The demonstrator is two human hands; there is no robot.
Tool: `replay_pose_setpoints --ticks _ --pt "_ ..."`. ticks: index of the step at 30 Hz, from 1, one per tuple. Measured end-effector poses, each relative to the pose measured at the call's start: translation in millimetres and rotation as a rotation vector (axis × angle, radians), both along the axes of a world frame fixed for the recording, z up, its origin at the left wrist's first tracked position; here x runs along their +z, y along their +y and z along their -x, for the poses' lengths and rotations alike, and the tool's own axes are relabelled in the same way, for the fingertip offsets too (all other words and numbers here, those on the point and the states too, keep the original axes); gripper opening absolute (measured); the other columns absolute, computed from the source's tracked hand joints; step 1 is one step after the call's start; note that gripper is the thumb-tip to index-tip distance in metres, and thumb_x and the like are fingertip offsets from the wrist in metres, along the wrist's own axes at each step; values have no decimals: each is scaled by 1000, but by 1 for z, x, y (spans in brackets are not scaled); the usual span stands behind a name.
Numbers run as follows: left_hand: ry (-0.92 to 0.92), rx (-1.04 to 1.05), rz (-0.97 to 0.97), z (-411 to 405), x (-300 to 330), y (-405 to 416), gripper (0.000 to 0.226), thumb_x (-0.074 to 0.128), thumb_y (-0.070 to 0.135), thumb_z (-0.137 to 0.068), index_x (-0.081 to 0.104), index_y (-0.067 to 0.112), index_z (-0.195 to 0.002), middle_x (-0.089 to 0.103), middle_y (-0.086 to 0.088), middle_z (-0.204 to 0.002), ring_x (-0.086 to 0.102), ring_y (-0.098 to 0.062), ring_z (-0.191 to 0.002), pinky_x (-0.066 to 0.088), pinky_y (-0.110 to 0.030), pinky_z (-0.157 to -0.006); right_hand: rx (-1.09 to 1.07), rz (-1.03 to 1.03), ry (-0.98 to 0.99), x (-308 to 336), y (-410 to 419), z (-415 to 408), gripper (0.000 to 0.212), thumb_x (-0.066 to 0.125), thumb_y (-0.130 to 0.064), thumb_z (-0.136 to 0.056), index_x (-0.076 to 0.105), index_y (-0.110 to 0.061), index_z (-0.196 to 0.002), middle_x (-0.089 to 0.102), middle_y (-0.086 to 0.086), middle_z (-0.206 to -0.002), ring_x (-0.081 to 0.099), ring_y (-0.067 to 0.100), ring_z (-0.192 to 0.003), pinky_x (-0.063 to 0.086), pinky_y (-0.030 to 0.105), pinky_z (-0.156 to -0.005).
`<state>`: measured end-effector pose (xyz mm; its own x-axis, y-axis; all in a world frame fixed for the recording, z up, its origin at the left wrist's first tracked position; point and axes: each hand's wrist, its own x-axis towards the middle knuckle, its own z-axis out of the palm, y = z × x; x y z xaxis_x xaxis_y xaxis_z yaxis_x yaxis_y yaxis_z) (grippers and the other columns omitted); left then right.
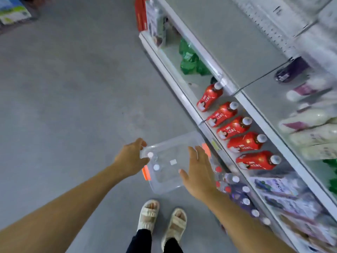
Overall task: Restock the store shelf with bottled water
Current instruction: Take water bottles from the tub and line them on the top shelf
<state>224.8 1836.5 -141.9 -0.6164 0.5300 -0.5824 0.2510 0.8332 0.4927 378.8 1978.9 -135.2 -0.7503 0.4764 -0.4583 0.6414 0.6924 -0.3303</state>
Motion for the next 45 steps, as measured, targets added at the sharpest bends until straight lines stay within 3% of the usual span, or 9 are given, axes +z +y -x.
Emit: replay_pose_setpoints --ticks 4,18,27,34,38,42,45 --pt "-51 61 56 -8 -58 -16 45 68 21 -82 49 14 -122 59 -5 -122 56 -25 -110 47 -36 -92 71 36 -10 -58 -7 11 68 58 -30 -90 22 -10 -145 20 13 -151 23 30 -138 23 35 -111" --pt "-112 138 178 -37 -284 -39 51 65 27 -86 42 18 -130 52 -5 -131 52 -23 -116 48 -37 -94 243 146 -142 -314 -27 17 64 55 -35 -93 24 -12 -144 24 9 -150 25 24 -138 25 30 -110" --pt "-1 177 132 -36 -377 -39 51 64 22 -86 40 21 -131 49 -2 -133 51 -22 -115 48 -38 -90 126 289 56 -430 -38 32 76 79 -20 -74 39 -16 -138 47 1 -136 45 18 -125 35 20 -96" --pt "74 209 76 -37 -395 -38 49 64 23 -87 41 22 -129 50 0 -132 55 -18 -109 50 -33 -85 26 359 220 -456 -36 27 66 83 -17 -69 51 -14 -127 59 2 -126 56 17 -115 41 22 -97" --pt "81 188 64 -36 -386 -29 47 64 22 -86 42 21 -128 51 -2 -131 55 -19 -108 51 -35 -86 -61 403 243 -448 -17 25 58 82 -19 -69 54 -16 -120 61 -6 -112 56 10 -100 33 -4 -77" --pt "81 142 54 -34 -365 -14 47 63 21 -86 42 21 -128 52 -3 -128 55 -20 -106 50 -35 -85 -213 433 279 -419 14 21 50 85 -24 -65 54 -24 -104 59 -15 -87 56 0 -78 38 0 -65" --pt "73 110 33 -34 -336 2 47 64 21 -86 42 20 -128 53 -4 -128 55 -21 -108 50 -34 -85 -340 497 281 -383 45 16 48 89 -30 -57 60 -18 -94 55 -12 -74 50 3 -65 37 6 -56"
